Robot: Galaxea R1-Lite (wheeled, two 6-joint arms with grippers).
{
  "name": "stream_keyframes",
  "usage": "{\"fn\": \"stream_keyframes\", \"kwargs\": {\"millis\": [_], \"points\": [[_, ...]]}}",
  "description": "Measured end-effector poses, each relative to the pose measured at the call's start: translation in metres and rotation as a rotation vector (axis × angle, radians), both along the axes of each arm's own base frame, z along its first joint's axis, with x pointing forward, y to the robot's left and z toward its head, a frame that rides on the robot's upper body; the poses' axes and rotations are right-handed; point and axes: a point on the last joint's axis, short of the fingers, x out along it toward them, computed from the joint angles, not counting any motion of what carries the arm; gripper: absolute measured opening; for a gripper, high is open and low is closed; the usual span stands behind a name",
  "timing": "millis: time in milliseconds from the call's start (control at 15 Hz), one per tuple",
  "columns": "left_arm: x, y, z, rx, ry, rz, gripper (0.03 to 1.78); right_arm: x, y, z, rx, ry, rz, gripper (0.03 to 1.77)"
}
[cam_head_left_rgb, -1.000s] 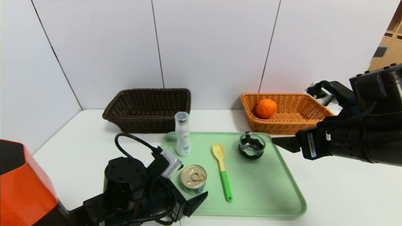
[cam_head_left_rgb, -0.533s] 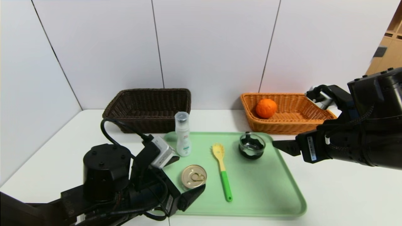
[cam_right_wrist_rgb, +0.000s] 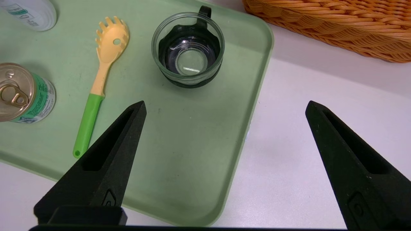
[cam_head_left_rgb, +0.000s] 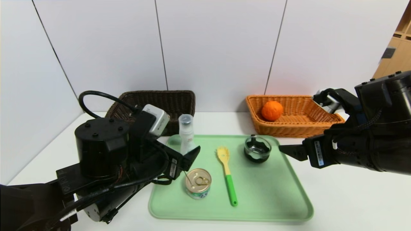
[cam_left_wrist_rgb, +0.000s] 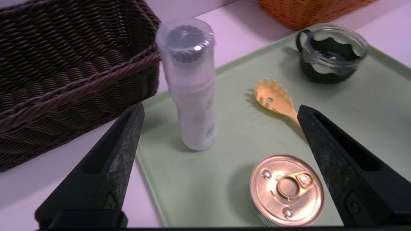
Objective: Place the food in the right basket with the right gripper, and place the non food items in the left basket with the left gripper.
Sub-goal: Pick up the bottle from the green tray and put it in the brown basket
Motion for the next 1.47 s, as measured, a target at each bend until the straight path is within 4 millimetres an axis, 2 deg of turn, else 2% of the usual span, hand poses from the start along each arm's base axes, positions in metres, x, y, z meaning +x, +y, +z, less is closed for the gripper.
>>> {"fn": "stream_keyframes", "kwargs": {"millis": [400,867,1267,1467], "points": [[0.016,-0.014,-0.007,-0.048,0.047,0.044,1.69,0.0,0.0,0.0,-0.001,0.002,0.0,1.71],[0.041,-0.033,-0.027,-0.07,0.028,0.141,1.69,0.0,-0.001,0.0,0.0,0.002,-0.003,1.71],[0.053,-0.038,-0.044,-0.034,0.056,0.16,1.69,-0.001,-0.002,-0.002,-0.003,0.008,-0.004,1.71],[0.059,-0.041,-0.045,-0.037,0.053,0.165,1.69,-0.003,-0.004,-0.002,-0.001,0.007,-0.009,1.71]]}}
